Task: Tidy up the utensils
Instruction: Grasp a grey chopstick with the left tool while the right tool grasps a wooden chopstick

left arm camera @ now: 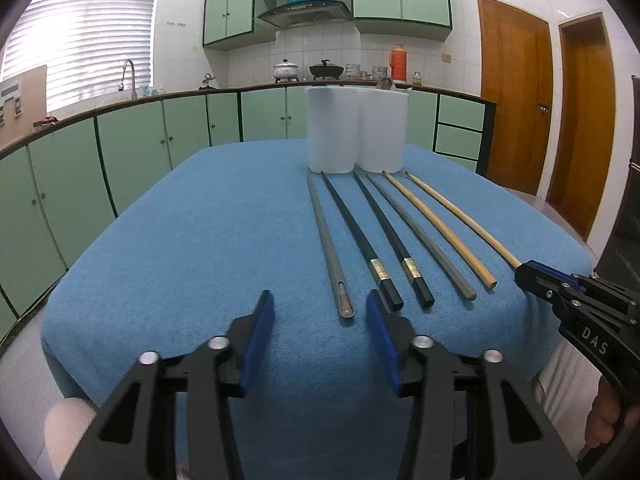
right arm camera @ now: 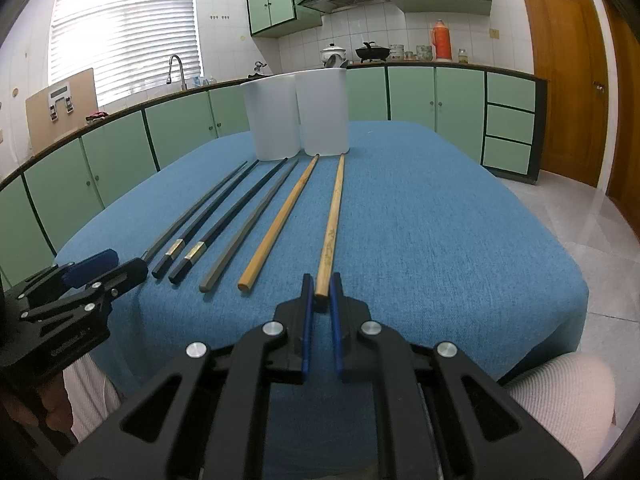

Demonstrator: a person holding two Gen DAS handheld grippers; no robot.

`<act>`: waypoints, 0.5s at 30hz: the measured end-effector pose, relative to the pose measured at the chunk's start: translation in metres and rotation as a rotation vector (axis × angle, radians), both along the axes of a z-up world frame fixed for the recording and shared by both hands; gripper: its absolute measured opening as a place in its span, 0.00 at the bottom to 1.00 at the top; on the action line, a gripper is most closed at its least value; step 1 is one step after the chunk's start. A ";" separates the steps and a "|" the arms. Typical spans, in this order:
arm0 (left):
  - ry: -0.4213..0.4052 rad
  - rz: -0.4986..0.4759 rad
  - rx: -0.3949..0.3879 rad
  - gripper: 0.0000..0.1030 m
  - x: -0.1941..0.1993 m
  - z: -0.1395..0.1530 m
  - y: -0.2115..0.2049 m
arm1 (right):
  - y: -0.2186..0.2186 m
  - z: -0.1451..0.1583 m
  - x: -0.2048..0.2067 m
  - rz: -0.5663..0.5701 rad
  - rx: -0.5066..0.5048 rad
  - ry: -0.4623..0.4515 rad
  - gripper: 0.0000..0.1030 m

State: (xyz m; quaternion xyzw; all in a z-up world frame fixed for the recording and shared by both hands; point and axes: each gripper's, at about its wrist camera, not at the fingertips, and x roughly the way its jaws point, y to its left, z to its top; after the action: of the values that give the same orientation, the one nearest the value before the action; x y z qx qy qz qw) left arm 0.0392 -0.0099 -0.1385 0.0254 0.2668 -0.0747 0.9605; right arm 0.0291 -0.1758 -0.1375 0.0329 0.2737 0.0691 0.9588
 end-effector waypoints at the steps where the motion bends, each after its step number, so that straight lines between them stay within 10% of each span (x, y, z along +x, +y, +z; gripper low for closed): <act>1: 0.000 0.002 0.002 0.33 0.001 0.000 -0.001 | 0.000 0.000 0.000 -0.001 -0.001 0.000 0.08; 15: -0.001 -0.003 0.006 0.09 0.000 -0.003 -0.012 | 0.000 -0.003 0.002 -0.005 -0.011 -0.013 0.07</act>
State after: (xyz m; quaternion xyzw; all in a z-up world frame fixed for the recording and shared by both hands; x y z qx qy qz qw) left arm 0.0392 -0.0224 -0.1410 0.0286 0.2664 -0.0756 0.9605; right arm 0.0312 -0.1762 -0.1401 0.0279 0.2677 0.0656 0.9609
